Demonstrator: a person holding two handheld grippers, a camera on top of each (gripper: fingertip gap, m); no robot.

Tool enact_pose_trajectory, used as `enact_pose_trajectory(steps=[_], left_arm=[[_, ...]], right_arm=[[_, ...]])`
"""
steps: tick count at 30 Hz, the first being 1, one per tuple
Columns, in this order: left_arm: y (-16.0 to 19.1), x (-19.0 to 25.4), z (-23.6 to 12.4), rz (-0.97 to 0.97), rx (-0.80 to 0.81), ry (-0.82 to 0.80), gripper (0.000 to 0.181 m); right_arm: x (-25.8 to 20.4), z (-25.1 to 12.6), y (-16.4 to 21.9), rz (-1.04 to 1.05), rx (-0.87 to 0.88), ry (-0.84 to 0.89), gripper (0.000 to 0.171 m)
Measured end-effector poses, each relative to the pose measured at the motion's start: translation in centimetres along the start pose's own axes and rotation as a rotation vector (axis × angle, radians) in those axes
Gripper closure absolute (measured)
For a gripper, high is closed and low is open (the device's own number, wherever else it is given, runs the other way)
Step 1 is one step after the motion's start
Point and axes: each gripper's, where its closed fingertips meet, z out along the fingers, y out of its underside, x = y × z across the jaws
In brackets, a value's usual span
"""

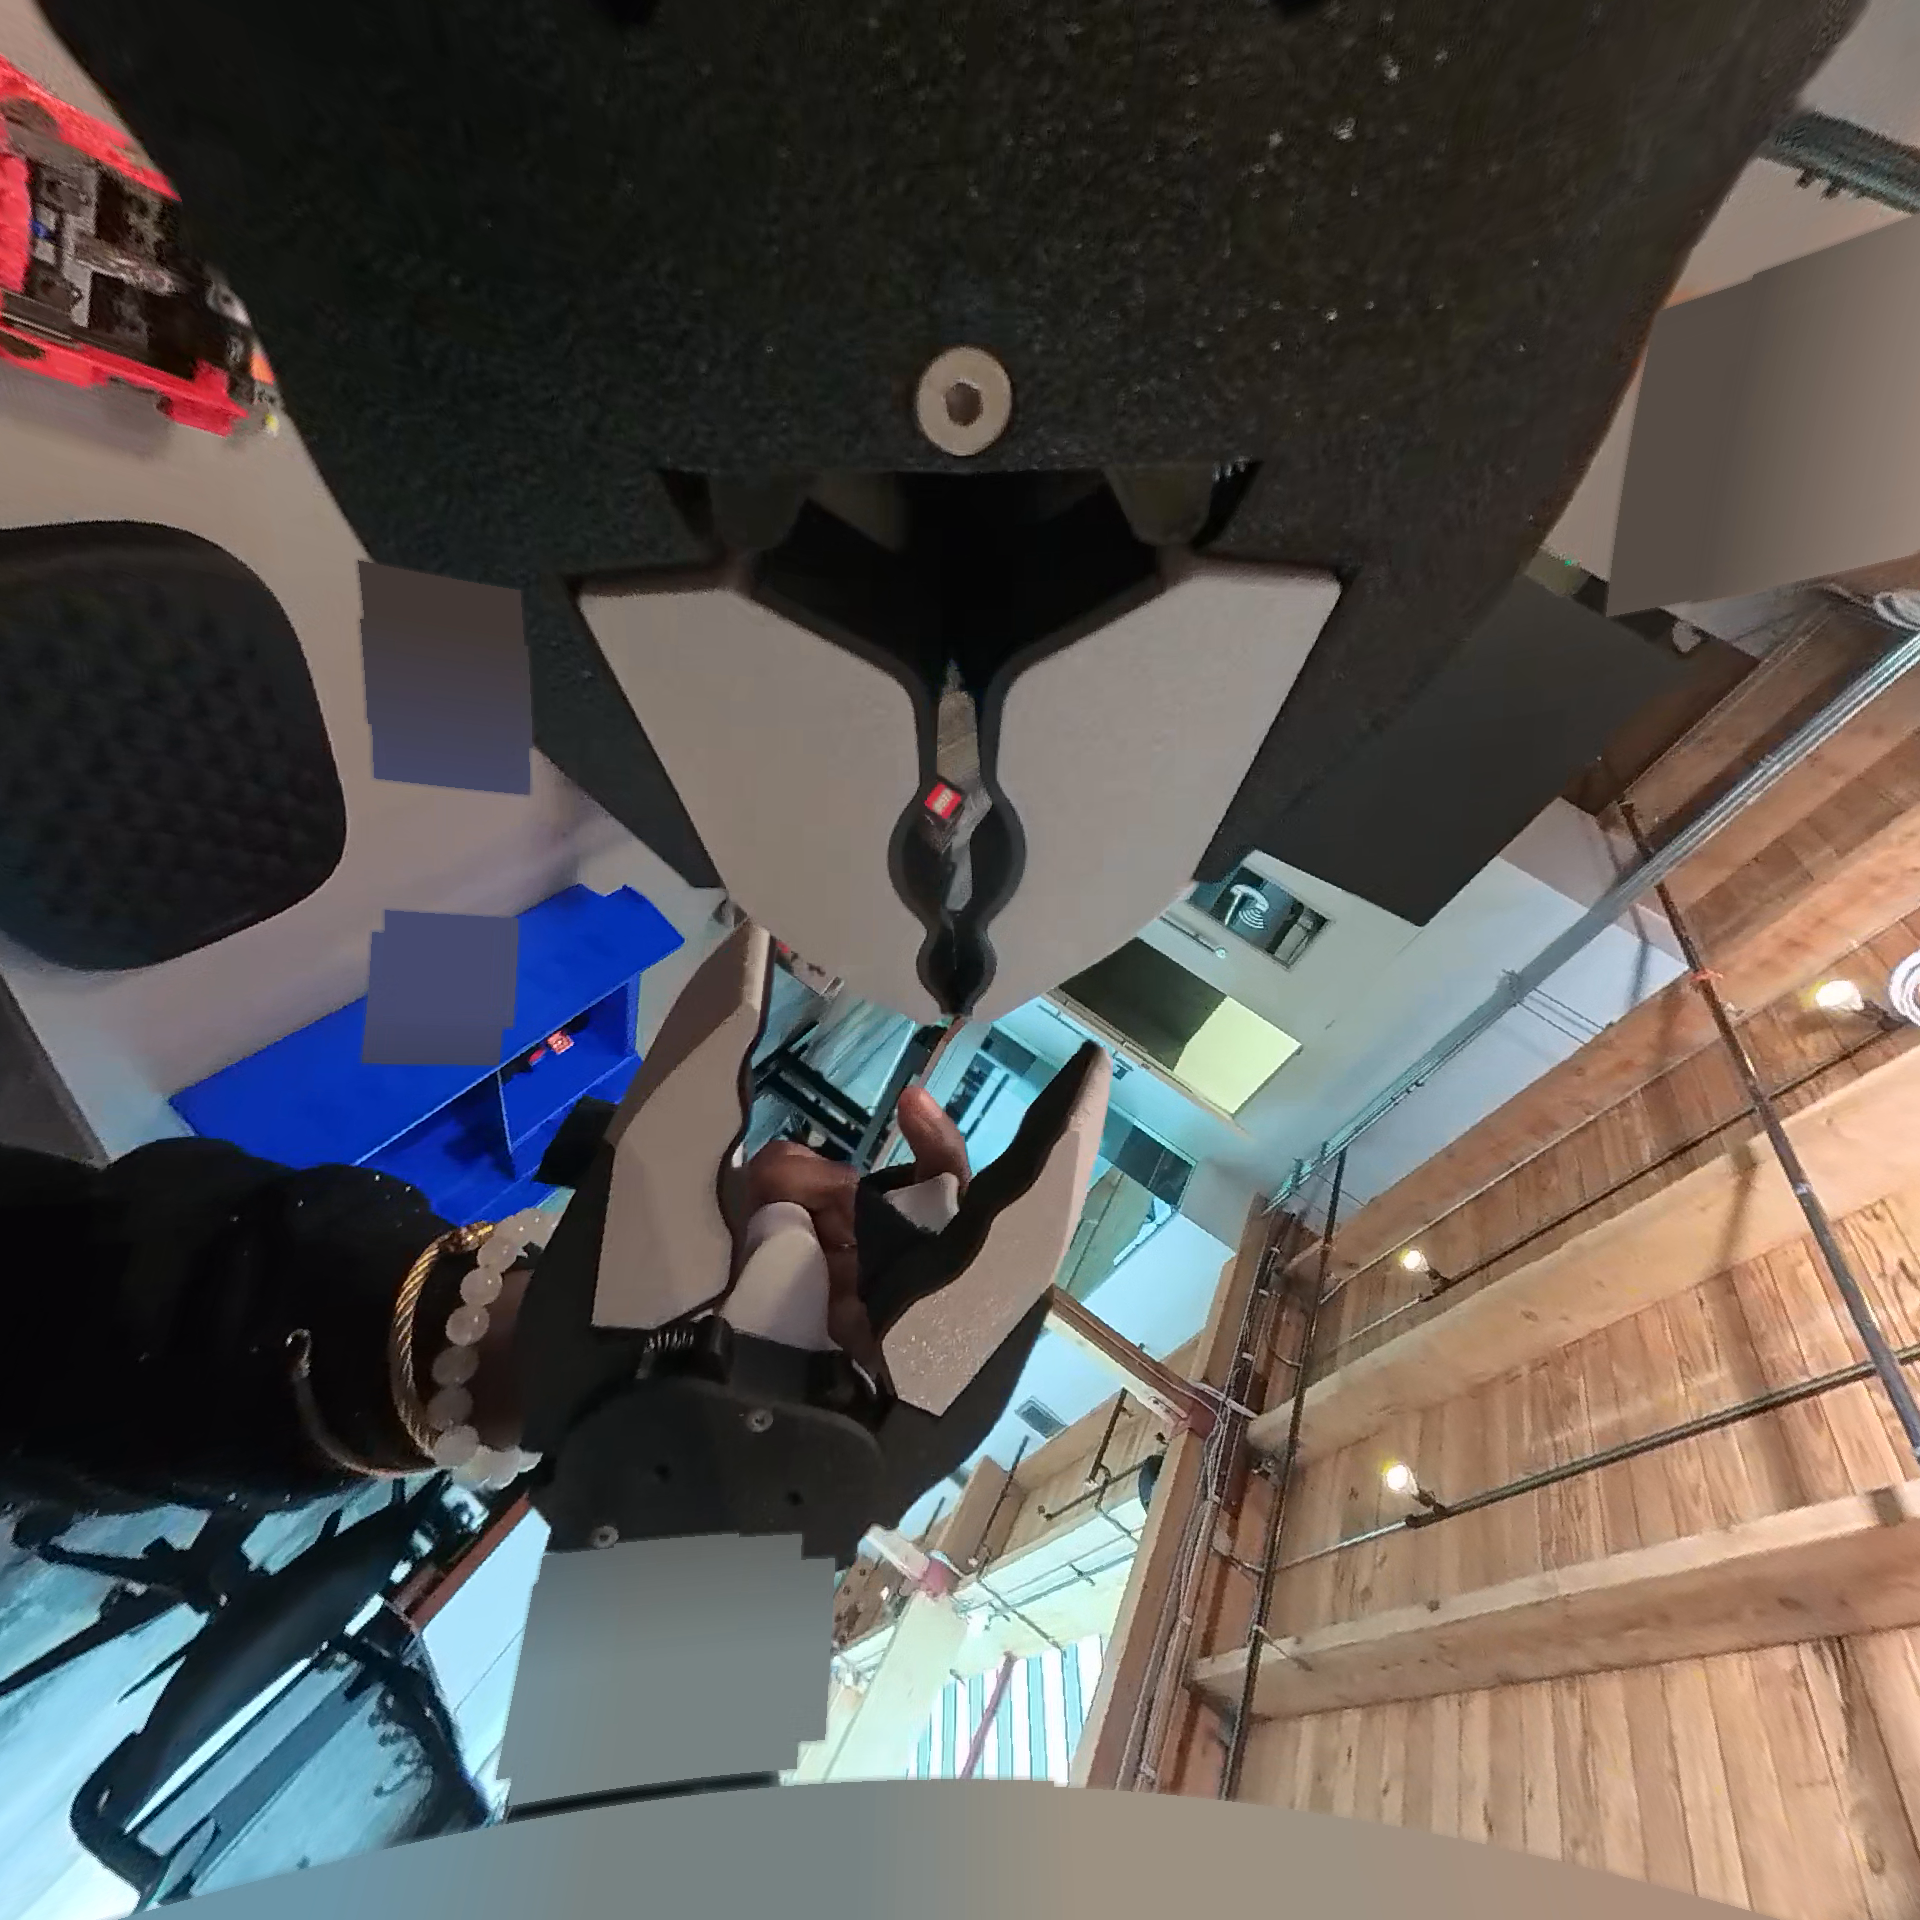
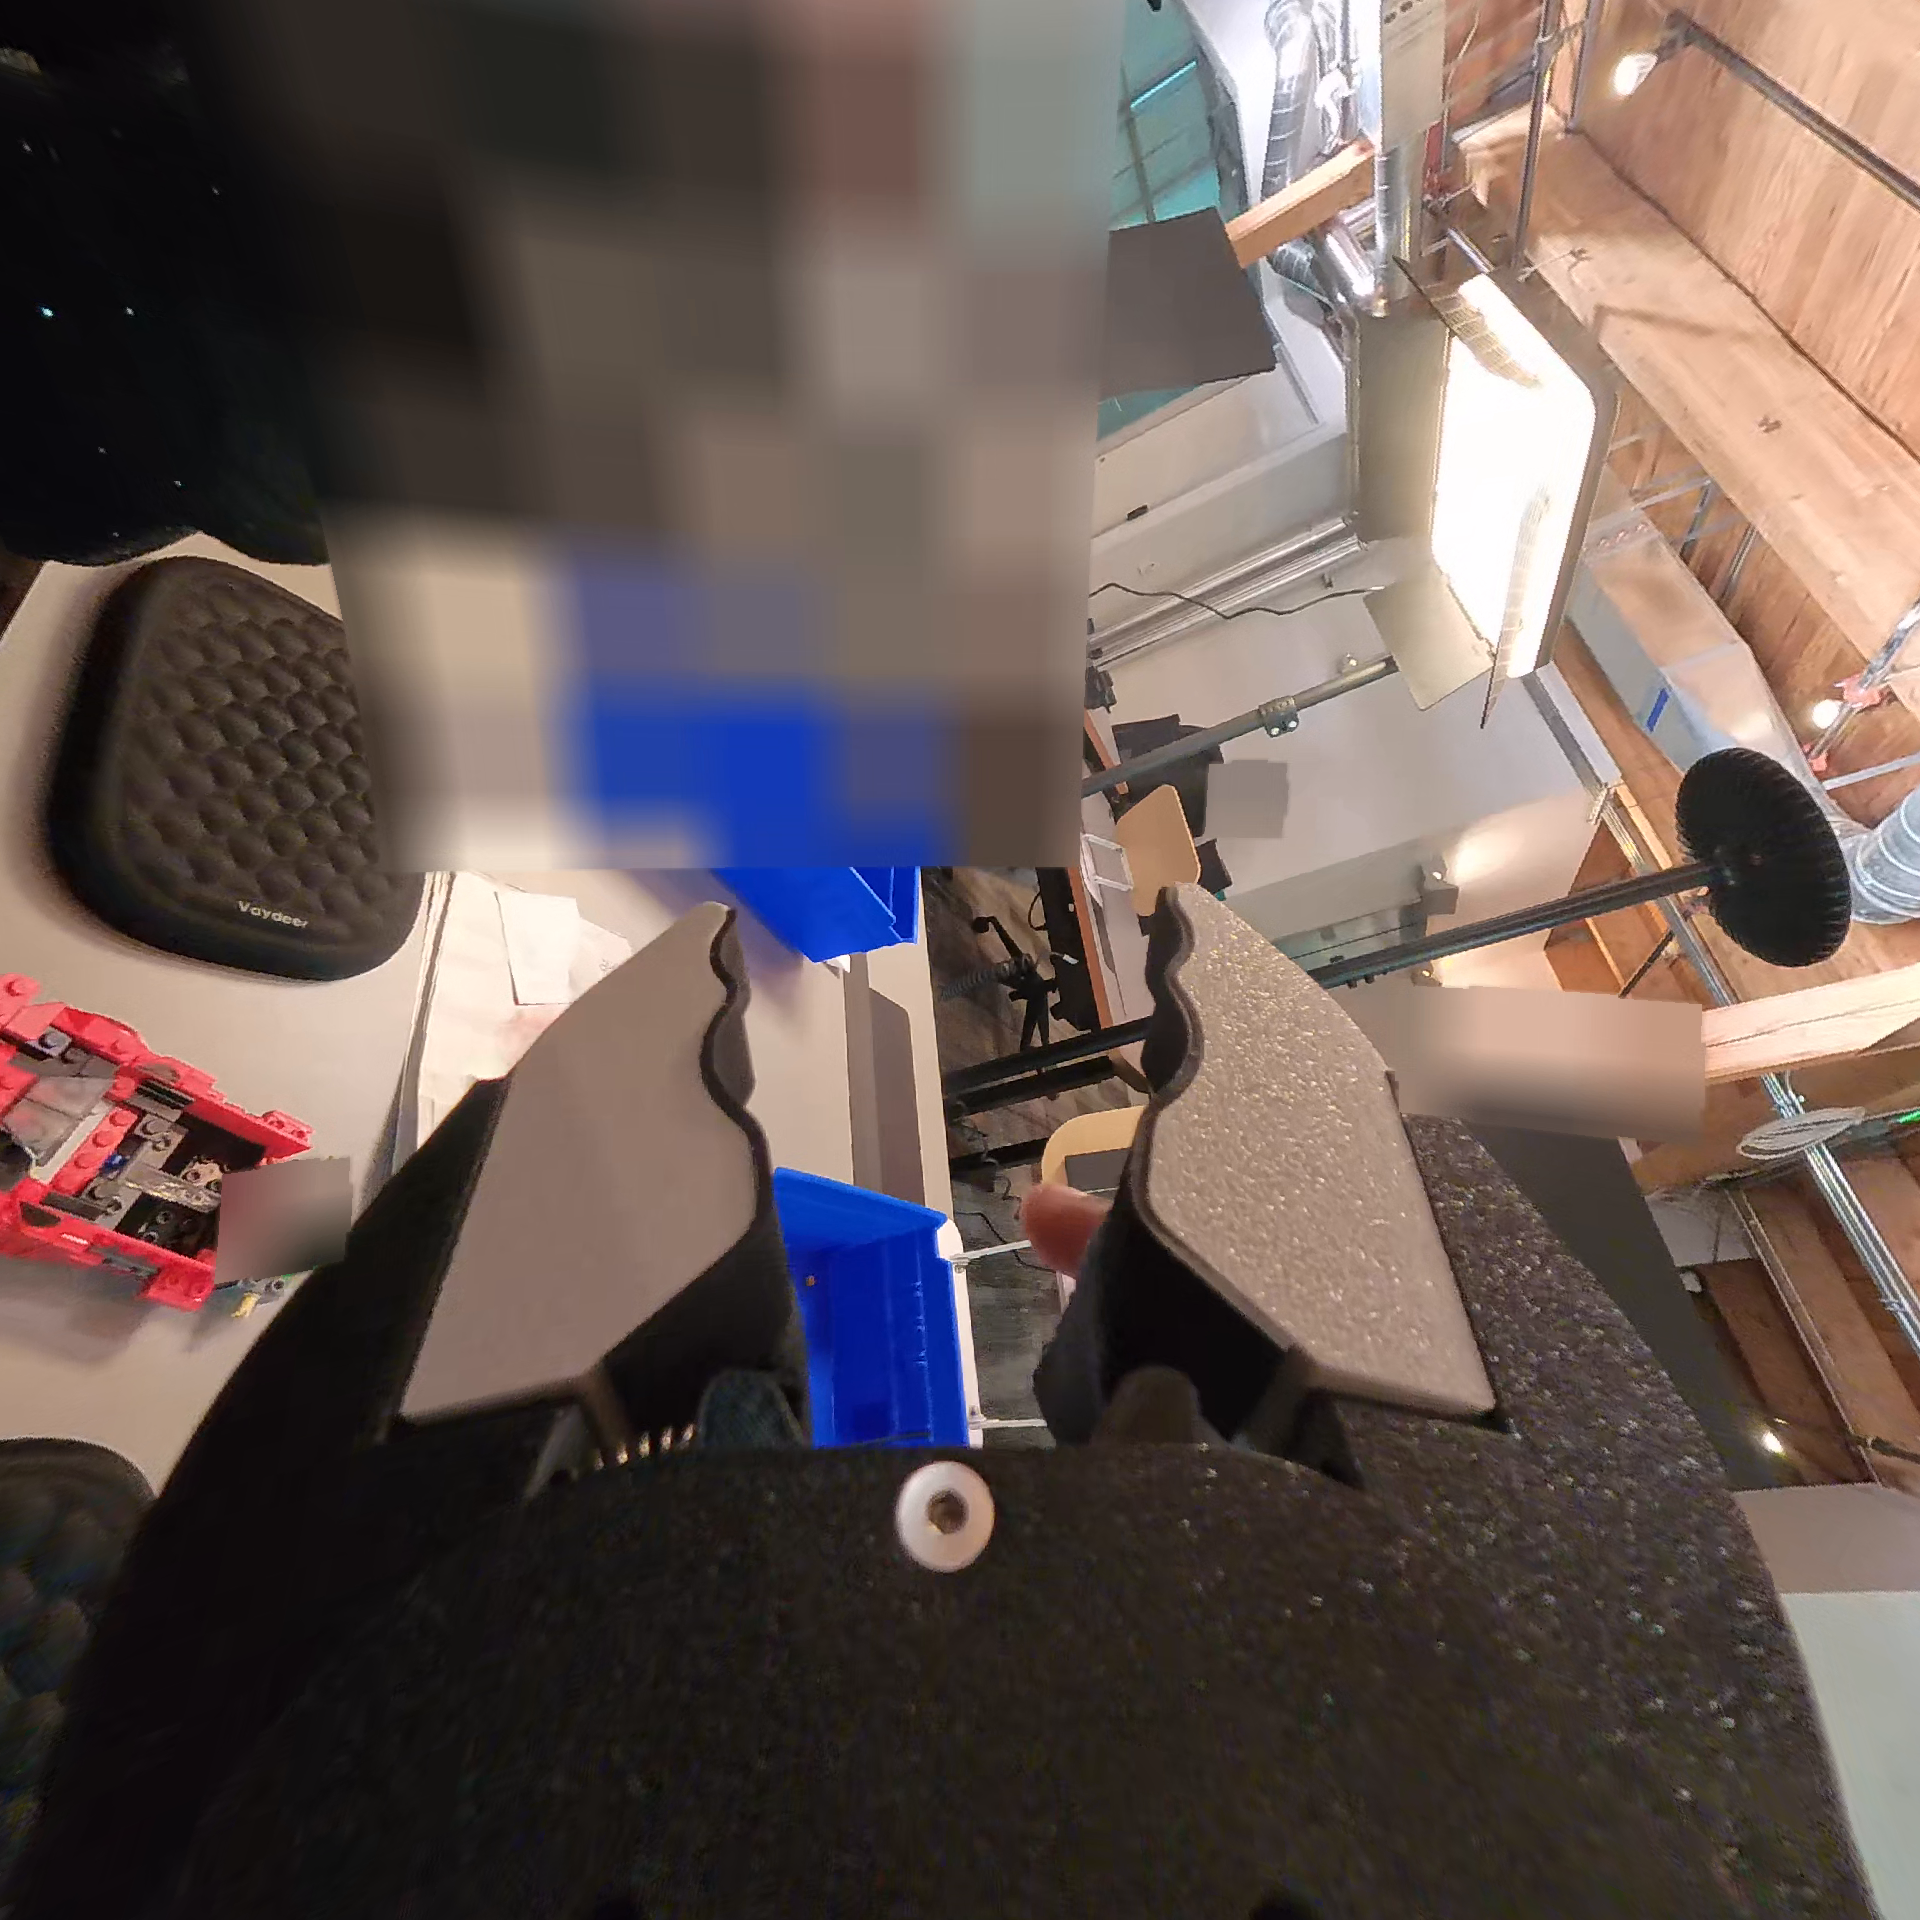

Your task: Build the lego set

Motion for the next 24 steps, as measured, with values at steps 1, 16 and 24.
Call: enact_pose_trajectory(steps=[1,16,24], left_arm=[[0.1,0.1,0.0,0.008,-0.011,0.003,0.181],[1.1,-0.2,1.5,0.116,-0.203,0.033,0.092],[1.8,0.2,2.1,0.110,-0.207,0.044,0.096]], right_arm=[[-0.1,0.0,0.1,0.000,-0.002,-0.003,0.097],[2.2,-0.6,2.9,-0.083,-0.172,0.109,0.171],[2.2,-0.8,3.1,-0.094,-0.199,0.105,0.171]])
